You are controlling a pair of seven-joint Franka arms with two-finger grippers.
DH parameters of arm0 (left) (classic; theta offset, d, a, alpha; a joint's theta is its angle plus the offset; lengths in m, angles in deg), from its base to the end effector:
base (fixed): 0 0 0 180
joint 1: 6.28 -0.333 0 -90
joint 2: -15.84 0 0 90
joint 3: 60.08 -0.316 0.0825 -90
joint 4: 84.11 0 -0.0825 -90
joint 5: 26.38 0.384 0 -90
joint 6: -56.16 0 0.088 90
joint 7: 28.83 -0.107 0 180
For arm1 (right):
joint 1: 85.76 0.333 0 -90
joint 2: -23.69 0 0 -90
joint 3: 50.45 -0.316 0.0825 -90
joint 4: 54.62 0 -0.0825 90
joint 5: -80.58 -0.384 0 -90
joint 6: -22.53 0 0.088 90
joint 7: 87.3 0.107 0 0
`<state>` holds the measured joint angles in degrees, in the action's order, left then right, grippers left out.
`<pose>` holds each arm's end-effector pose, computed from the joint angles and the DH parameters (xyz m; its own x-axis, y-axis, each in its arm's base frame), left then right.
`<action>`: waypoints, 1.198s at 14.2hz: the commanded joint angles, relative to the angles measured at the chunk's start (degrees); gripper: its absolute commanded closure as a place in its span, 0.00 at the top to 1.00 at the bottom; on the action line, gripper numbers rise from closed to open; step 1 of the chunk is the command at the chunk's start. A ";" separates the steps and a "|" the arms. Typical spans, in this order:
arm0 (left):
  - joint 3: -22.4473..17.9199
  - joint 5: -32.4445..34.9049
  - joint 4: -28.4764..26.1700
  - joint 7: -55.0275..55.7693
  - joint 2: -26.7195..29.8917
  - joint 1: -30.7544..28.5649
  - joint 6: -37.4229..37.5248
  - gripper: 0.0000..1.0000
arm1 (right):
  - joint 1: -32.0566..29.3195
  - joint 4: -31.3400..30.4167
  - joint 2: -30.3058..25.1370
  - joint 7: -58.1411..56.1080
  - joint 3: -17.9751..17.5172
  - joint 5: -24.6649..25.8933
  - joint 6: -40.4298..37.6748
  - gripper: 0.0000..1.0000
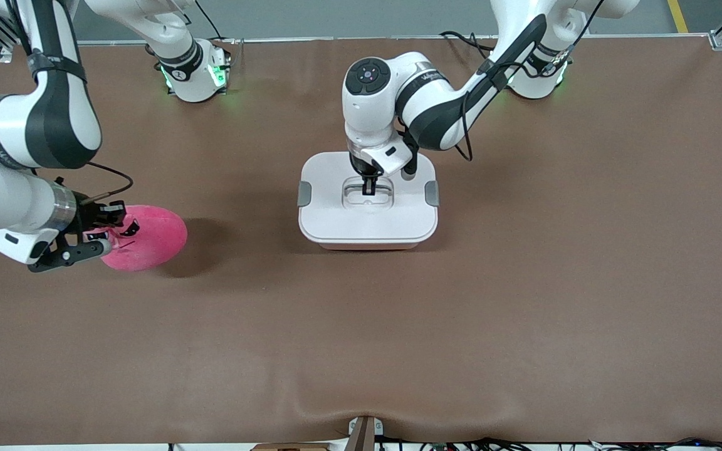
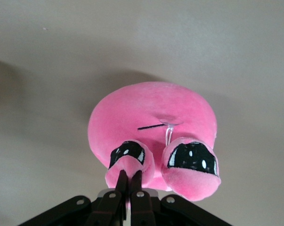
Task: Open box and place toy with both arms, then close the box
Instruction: 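Grasp the pink toy with the right gripper while the left gripper grips the handle, then lift the lid off with the left gripper while the right gripper lifts the toy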
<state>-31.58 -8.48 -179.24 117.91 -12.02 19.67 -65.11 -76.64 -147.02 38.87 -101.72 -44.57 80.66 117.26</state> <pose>0.4337 -0.5150 0.3570 0.0657 0.9978 -0.0036 0.9961 -0.0654 0.0587 0.6139 0.0401 0.4559 0.9281 0.2996 -0.2211 0.3011 -0.9532 -0.0278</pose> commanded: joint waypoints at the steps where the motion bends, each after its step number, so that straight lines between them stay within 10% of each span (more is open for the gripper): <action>1: 0.15 1.44 1.09 0.30 0.17 0.16 0.08 0.00 | 1.77 2.13 -0.50 -2.27 -0.26 1.06 -1.39 0.00; 9: 0.24 0.83 1.44 -4.86 5.44 -0.98 3.85 0.00 | 6.69 6.52 -0.94 -9.92 -1.23 1.06 -1.48 0.00; 17: 0.33 -3.65 1.35 -32.25 12.21 -14.41 9.30 0.00 | 13.89 8.99 -6.73 -21.35 -1.66 0.54 -1.74 0.00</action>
<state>-31.61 -9.87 -177.26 93.48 -2.30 8.73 -57.18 -64.93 -138.27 35.17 -120.01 -46.22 80.79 116.59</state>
